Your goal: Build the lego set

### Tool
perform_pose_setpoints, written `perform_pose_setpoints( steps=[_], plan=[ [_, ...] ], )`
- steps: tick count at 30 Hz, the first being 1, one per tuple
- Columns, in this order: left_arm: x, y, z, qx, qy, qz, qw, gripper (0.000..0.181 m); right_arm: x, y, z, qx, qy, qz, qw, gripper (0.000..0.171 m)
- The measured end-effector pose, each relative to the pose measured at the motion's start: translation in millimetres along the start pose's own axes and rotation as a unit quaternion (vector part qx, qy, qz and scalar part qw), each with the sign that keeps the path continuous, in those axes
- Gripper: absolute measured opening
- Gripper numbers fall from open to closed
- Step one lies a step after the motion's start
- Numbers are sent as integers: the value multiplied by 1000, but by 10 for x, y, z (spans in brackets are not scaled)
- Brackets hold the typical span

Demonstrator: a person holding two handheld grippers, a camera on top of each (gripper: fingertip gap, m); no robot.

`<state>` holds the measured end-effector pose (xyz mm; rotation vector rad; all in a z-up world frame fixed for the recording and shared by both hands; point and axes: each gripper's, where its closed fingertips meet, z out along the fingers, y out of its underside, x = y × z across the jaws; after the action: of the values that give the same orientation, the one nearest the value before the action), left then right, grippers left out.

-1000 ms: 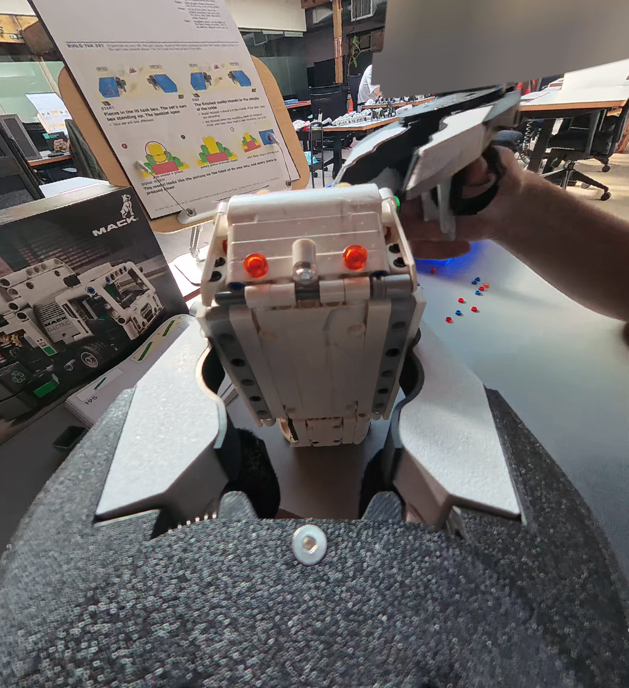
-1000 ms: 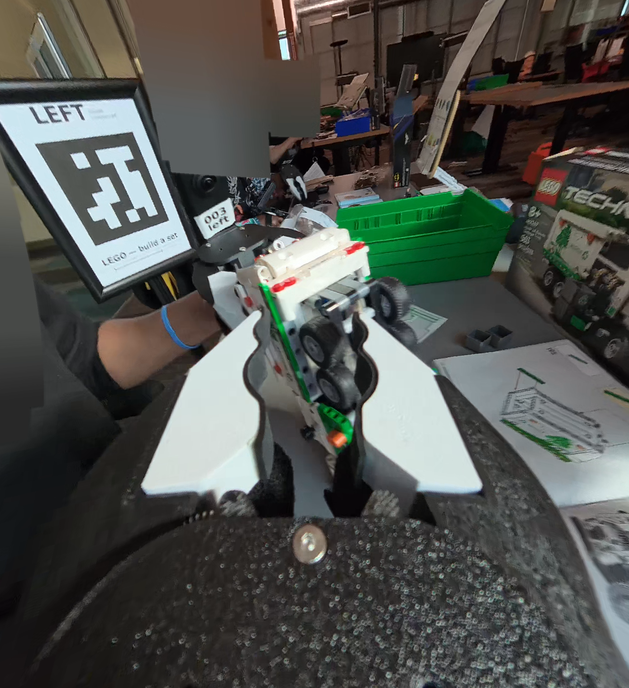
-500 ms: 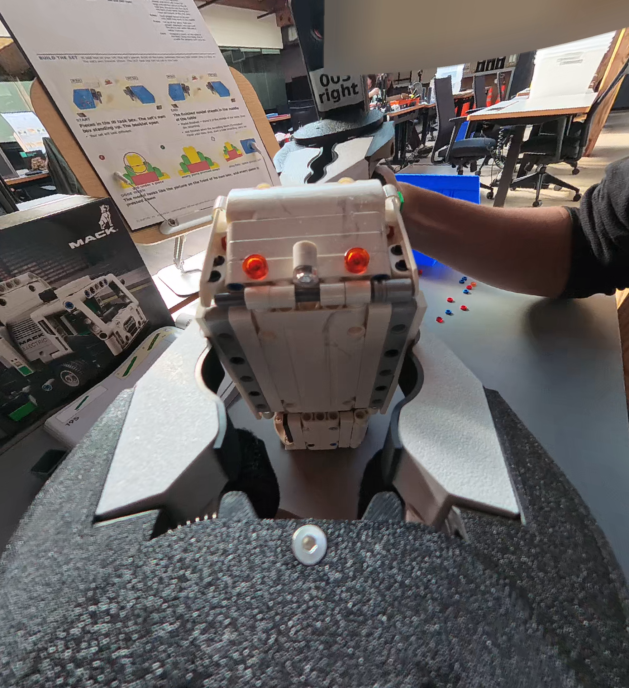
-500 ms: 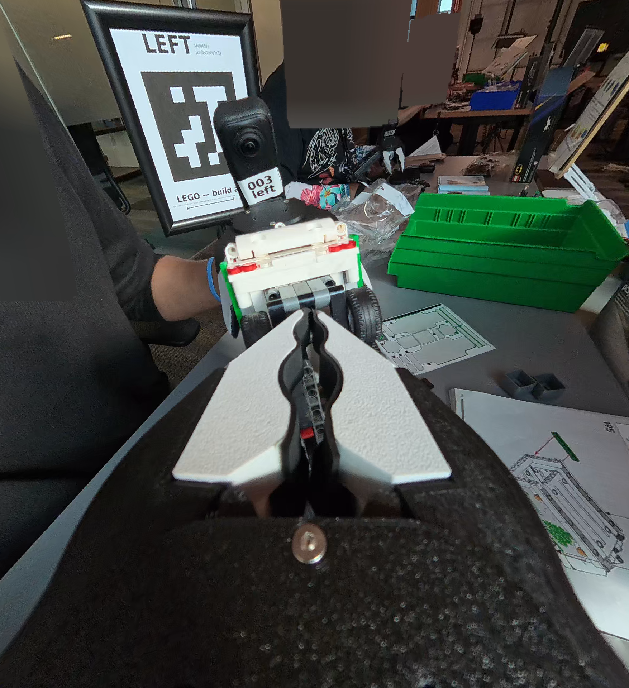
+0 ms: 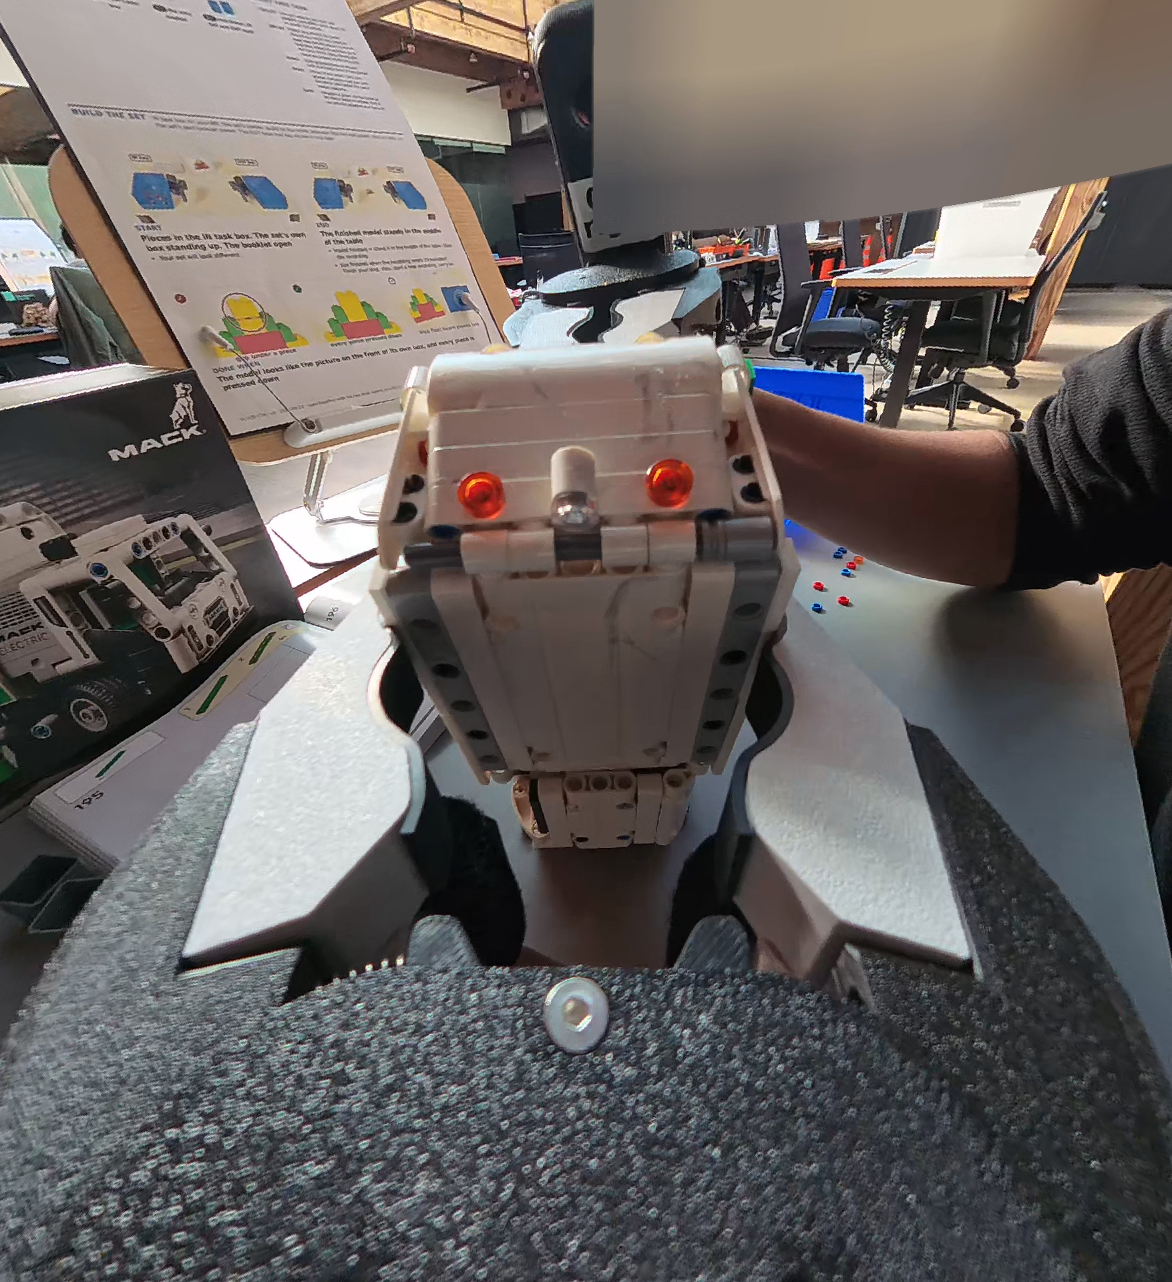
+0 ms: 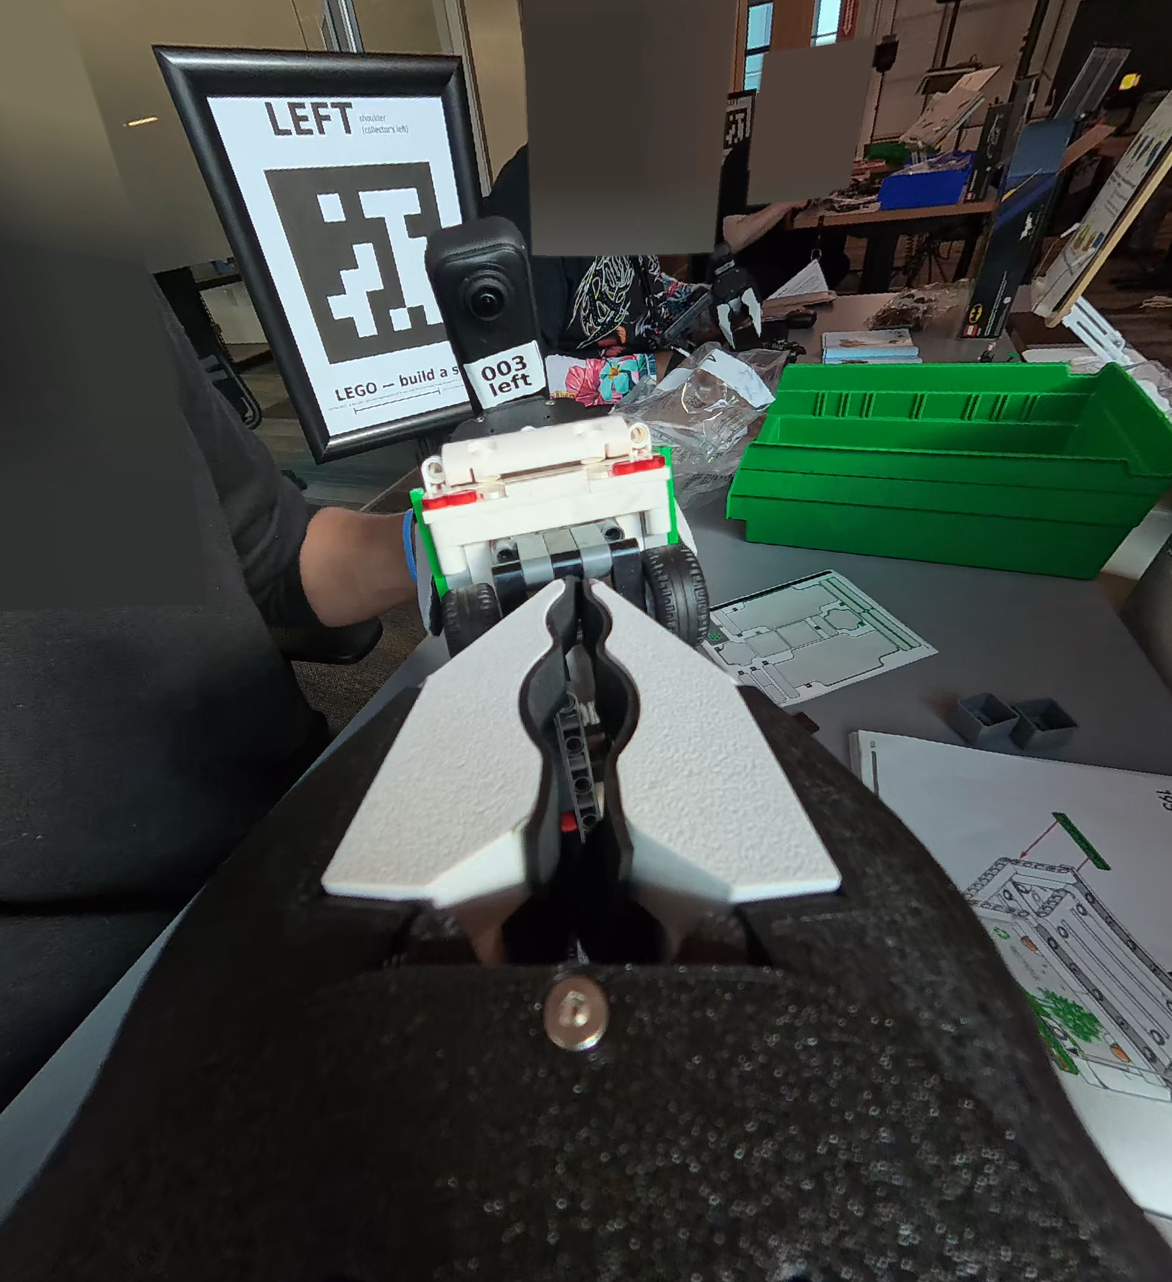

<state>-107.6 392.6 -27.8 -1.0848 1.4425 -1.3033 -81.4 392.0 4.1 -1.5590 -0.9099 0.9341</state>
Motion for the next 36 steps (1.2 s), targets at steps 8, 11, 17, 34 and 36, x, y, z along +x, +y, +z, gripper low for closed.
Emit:
perform_pose_setpoints(
  steps=[8,11,17,34,36],
  plan=[
    [19,-5,29,-9,13,10,1000,96,-26,-77,-137,13,-1,-27,1000,24],
    [17,-8,31,-8,12,9,1000,95,-106,-78,-145,15,-34,-10,999,31],
    [19,-10,40,-6,14,9,1000,95,-119,-52,-116,10,-36,-13,999,24],
    [44,-16,69,-13,17,15,1000,95,-213,-12,-56,14,-76,5,997,14],
    [24,-9,60,-17,17,13,1000,95,-193,-19,-47,14,-70,8,997,14]
  ],
)
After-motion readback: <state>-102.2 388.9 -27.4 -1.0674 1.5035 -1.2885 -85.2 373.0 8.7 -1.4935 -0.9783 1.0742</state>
